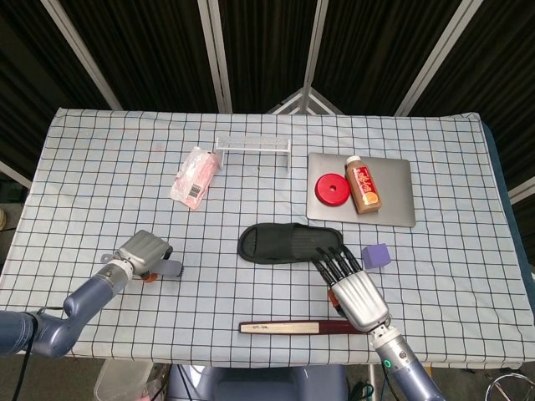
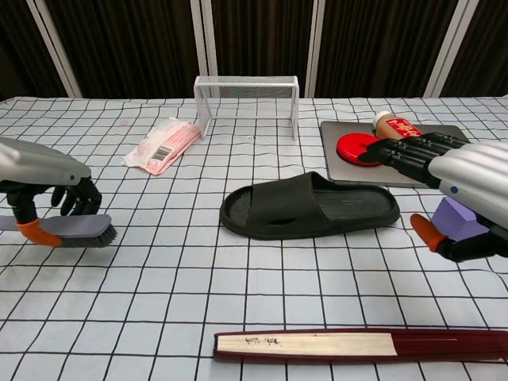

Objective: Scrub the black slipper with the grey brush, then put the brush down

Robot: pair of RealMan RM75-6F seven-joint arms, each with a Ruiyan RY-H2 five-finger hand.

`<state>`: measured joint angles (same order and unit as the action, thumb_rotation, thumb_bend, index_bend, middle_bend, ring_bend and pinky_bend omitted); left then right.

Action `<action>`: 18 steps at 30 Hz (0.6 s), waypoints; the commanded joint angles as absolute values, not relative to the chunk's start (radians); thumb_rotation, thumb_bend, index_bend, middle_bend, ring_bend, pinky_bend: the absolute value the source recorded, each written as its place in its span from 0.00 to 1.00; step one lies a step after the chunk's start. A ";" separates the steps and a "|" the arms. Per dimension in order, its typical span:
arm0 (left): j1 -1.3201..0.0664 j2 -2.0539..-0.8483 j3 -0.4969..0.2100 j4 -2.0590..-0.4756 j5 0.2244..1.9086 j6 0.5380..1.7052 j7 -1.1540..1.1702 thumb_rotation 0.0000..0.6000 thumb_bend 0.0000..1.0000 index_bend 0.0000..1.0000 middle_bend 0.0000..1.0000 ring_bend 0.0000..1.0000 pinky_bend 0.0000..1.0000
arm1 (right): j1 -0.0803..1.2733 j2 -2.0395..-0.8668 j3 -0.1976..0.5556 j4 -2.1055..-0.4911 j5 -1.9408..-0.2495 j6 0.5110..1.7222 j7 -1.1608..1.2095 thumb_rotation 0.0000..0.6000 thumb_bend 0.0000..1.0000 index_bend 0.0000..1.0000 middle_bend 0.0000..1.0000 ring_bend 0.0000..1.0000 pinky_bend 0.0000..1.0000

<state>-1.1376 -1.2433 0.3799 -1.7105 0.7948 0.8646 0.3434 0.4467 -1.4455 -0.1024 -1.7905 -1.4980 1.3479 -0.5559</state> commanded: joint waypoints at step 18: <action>-0.978 -1.217 0.267 -1.718 1.044 0.924 0.178 0.96 0.08 0.00 0.05 0.12 0.24 | 0.422 -1.434 -0.079 -1.766 -1.500 1.317 -0.523 1.00 0.67 0.00 0.01 0.00 0.00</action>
<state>-1.0047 -1.2700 0.2773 -1.6592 0.9827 0.8917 0.2224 0.4244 -1.4372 -0.0769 -1.7626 -1.4975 1.3149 -0.5237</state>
